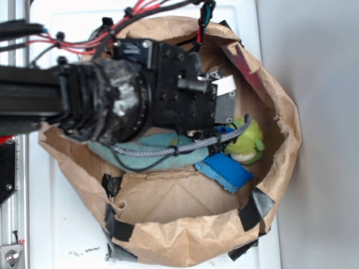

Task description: Grab the blue bottle.

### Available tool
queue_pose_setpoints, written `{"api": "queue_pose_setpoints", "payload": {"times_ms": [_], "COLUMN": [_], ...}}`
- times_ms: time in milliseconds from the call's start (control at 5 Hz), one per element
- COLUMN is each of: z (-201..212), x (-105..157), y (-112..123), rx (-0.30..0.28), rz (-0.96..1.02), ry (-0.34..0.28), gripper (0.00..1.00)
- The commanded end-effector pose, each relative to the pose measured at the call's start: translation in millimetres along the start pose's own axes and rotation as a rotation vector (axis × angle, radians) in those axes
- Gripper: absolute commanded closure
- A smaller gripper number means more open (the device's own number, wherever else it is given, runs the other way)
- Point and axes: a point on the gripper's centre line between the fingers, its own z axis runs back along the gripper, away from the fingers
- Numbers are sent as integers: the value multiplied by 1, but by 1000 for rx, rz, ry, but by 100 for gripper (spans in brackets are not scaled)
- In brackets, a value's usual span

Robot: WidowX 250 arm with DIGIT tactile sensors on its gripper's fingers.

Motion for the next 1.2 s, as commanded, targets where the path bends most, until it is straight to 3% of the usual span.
{"api": "queue_pose_setpoints", "payload": {"times_ms": [0,400,600,800,1000], "z": [9,26,69,96,126], "x": [23,23,22,36,41], "y": [-20,-6,15,21,24], "rx": [-43,-76,-153,-106,-115], "rz": [19,-12,-47,-68,-109], "ry": [-25,-2,58,120,140], "gripper": [100,100,100,100,100]}}
